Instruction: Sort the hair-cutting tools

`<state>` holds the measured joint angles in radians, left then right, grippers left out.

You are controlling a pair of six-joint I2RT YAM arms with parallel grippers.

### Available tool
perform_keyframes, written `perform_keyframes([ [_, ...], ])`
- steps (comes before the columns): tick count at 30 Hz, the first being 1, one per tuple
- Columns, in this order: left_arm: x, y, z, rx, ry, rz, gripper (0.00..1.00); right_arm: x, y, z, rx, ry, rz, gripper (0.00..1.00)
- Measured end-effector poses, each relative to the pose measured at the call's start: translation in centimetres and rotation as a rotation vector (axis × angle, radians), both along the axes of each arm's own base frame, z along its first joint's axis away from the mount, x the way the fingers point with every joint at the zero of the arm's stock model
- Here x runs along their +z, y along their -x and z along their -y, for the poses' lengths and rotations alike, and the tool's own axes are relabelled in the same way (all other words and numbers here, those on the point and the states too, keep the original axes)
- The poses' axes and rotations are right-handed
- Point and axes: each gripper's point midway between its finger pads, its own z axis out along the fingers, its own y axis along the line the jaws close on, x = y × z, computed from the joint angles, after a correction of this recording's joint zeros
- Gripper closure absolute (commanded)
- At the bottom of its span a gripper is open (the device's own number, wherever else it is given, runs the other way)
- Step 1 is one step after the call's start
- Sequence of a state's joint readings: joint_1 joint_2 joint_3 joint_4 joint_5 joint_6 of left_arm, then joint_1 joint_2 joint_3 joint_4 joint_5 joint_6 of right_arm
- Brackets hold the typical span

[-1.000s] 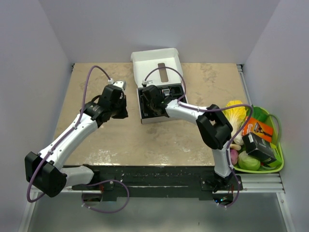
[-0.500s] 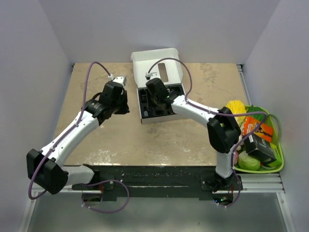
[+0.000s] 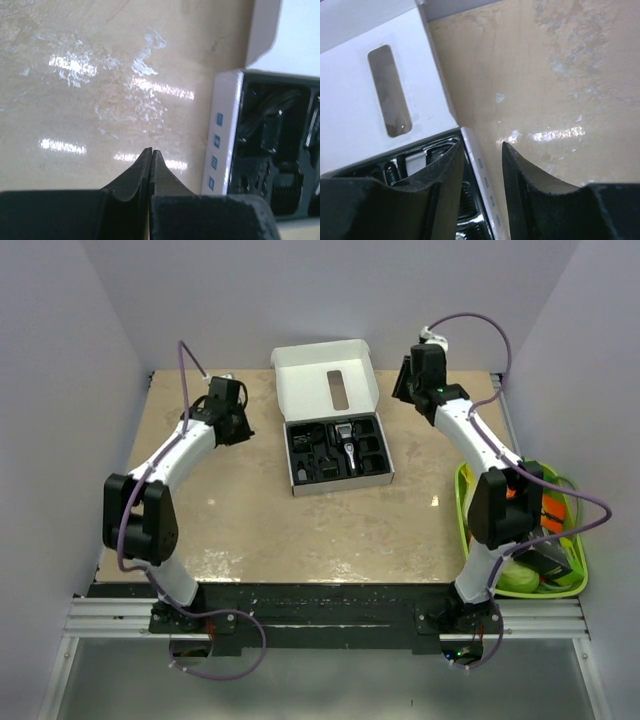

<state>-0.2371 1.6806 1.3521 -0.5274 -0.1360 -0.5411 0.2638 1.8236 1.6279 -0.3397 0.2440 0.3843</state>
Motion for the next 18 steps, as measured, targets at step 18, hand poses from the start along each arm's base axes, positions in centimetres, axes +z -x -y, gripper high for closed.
perform_keyframes([
  [18,-8.7,-13.7,1.9,-0.075,0.247,0.051,0.94,-16.7,-7.6,3.1,0.074,-0.163,-0.195,0.65],
])
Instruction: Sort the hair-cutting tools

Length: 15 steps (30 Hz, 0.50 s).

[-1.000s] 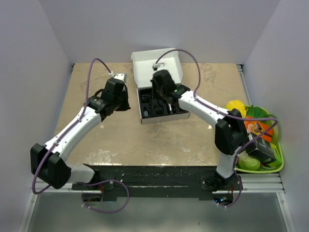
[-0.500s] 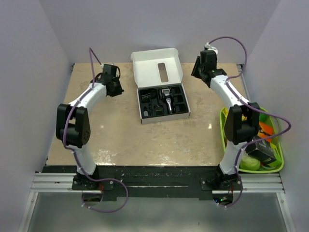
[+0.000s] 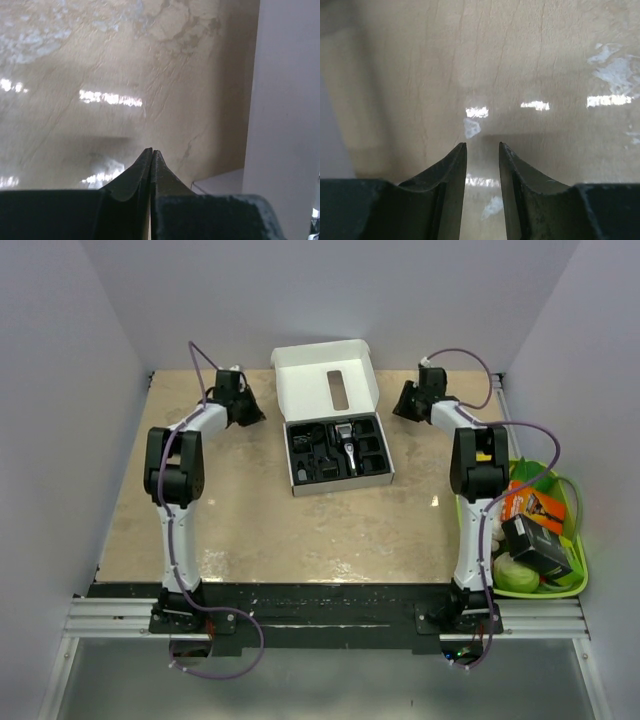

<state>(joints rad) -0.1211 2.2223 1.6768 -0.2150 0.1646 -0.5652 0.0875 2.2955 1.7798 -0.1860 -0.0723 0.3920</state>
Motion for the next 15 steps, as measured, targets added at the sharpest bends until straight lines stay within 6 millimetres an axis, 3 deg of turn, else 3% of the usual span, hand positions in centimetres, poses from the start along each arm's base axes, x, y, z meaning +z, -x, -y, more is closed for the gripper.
perform_keyframes([
  [2,-0.8,-1.0,0.2,-0.013,0.02,0.013,0.94,-1.5,-0.9,-0.1,0.022,-0.031,-0.003,0.64],
  [7,-2.6,-2.8,1.5,-0.062,0.074,0.04,0.94,-1.0,-3.8,-1.4,0.094,-0.113,0.081,0.64],
  [15,-2.5,-4.8,4.4,-0.145,0.221,0.125,0.93,-1.1,-6.0,-5.7,0.256,-0.299,0.167,0.65],
])
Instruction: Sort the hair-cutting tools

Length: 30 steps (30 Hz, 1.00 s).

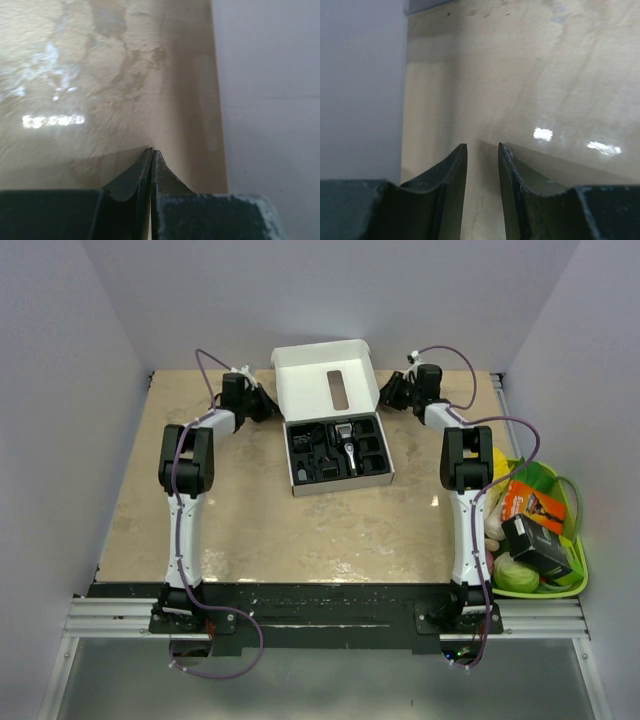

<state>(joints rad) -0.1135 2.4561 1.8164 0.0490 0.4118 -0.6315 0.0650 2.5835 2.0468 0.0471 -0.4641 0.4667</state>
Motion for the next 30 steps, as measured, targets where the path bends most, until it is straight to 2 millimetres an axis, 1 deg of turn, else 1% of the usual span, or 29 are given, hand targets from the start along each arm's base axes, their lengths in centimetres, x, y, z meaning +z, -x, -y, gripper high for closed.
perform_keyframes([
  [6,0.4,-0.5,2.1,-0.068,0.137,0.054,0.93,0.0,-0.2,-2.8,0.115,-0.171,0.027,0.65],
  [10,1.1,-0.7,3.4,-0.115,0.231,0.108,0.92,0.7,-0.3,-4.8,0.204,-0.337,0.052,0.69],
  [14,1.8,-0.3,4.2,-0.158,0.303,0.145,0.91,1.3,0.1,-6.0,0.272,-0.466,0.074,0.69],
  [17,2.7,-0.2,4.6,-0.186,0.333,0.178,0.91,2.3,0.5,-6.2,0.308,-0.508,0.091,0.69],
  [22,4.0,-0.1,4.9,-0.226,0.357,0.224,0.91,4.5,1.3,-6.0,0.352,-0.517,0.155,0.69],
  [30,4.9,0.6,4.6,-0.251,0.364,0.211,0.92,7.2,4.1,-5.8,0.376,-0.477,0.199,0.7],
])
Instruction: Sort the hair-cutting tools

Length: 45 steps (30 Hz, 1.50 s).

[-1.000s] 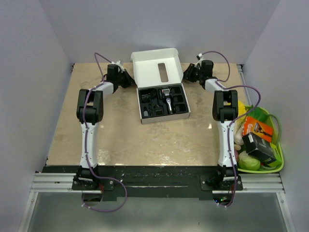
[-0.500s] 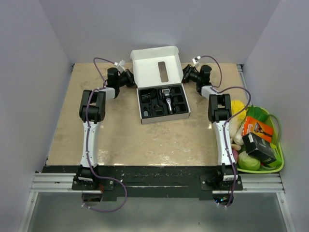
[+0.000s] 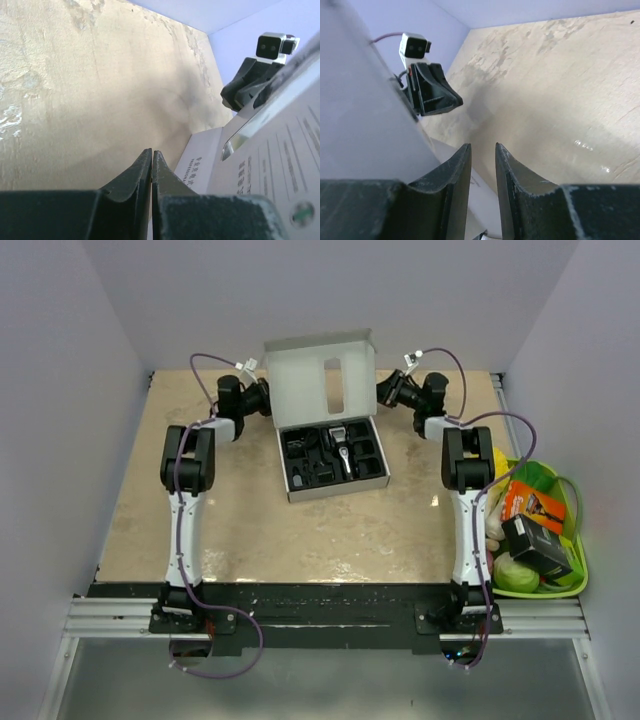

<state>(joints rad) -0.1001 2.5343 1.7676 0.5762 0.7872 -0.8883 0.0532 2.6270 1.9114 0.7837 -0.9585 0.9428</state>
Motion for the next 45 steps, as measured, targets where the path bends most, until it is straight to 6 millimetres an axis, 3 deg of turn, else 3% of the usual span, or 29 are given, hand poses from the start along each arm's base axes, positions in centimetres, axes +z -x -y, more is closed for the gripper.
perform_keyframes([
  [8,3.0,0.7,-0.4,-0.01,-0.061,0.002,0.92,2.2,3.2,-0.4,0.004,0.048,0.053,0.71],
  [18,3.4,1.0,-0.7,-0.035,-0.145,-0.064,0.94,3.2,7.0,-0.9,-0.035,0.178,0.107,0.69],
  [24,1.3,1.7,-1.7,-0.005,-0.226,-0.152,0.94,3.4,7.2,-0.6,-0.123,0.309,0.118,0.66],
  [29,-1.4,2.7,-5.2,0.148,-0.429,-0.309,0.96,3.6,6.3,1.9,-0.293,0.46,0.076,0.64],
  [31,-1.3,3.3,-6.6,0.203,-0.495,-0.347,0.96,3.4,6.0,3.1,-0.356,0.515,0.053,0.64],
  [36,1.8,5.6,-9.1,0.292,-0.594,-0.353,0.96,2.5,6.0,5.6,-0.454,0.62,-0.004,0.64],
  [40,5.5,7.5,-9.5,0.315,-0.595,-0.315,0.96,1.4,6.4,6.3,-0.467,0.664,-0.042,0.65],
  [45,7.4,9.4,-9.4,0.313,-0.6,-0.299,0.97,0.8,7.5,6.5,-0.456,0.684,-0.068,0.68],
])
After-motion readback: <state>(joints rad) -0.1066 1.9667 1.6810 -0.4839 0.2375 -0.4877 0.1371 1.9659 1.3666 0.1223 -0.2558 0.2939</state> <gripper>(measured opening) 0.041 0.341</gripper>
